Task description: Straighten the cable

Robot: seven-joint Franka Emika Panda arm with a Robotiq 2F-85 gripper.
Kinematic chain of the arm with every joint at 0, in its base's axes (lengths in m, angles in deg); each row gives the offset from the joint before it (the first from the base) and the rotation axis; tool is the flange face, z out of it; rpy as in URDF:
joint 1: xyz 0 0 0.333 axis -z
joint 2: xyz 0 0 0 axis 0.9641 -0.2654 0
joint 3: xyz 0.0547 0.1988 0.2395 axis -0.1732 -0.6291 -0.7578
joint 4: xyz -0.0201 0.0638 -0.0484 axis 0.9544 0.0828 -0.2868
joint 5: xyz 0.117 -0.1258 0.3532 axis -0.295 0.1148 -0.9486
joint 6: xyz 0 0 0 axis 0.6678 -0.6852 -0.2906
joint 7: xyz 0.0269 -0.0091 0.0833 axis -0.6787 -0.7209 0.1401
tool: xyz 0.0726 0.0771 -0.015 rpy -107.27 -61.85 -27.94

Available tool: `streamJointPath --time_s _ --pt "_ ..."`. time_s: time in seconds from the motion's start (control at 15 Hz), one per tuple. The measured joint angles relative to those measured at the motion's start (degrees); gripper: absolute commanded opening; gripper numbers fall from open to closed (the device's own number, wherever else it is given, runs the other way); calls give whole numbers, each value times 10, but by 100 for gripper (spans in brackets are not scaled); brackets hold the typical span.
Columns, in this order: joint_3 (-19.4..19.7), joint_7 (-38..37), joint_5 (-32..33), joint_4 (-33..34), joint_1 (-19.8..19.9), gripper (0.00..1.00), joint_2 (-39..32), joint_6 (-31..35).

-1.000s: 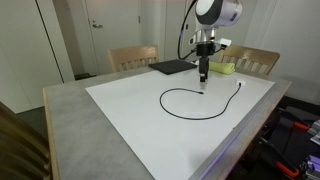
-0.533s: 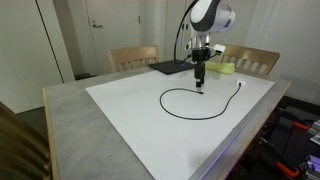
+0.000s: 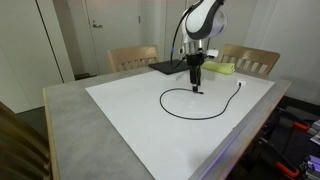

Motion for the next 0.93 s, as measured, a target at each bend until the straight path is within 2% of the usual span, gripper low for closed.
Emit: streamJointPath --time_s 0.6,0.73,0.8,0.93 --pt "-1 -3 1 15 3 93 -20 0" --pt "-1 -3 0 15 4 88 -20 0" --pt "-1 -3 0 15 4 70 -20 0" --pt "-1 -3 1 16 4 59 -20 0"
